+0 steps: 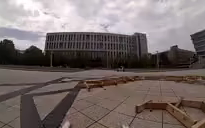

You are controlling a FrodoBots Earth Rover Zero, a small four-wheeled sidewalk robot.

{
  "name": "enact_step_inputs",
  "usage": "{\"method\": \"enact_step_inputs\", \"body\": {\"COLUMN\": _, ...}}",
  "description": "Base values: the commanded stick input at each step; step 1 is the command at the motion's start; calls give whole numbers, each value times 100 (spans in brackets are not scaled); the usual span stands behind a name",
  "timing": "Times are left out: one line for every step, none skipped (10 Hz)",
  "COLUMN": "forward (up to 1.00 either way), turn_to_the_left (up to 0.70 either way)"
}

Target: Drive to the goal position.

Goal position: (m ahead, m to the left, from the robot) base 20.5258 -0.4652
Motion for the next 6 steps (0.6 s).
{"method": "enact_step_inputs", "body": {"forward": 6, "turn_to_the_left": 0}}
{"method": "enact_step_inputs", "body": {"forward": 6, "turn_to_the_left": 0}}
{"method": "enact_step_inputs", "body": {"forward": 6, "turn_to_the_left": 1}}
{"method": "enact_step_inputs", "body": {"forward": 6, "turn_to_the_left": 0}}
{"method": "enact_step_inputs", "body": {"forward": 6, "turn_to_the_left": 1}}
{"method": "enact_step_inputs", "body": {"forward": 6, "turn_to_the_left": 1}}
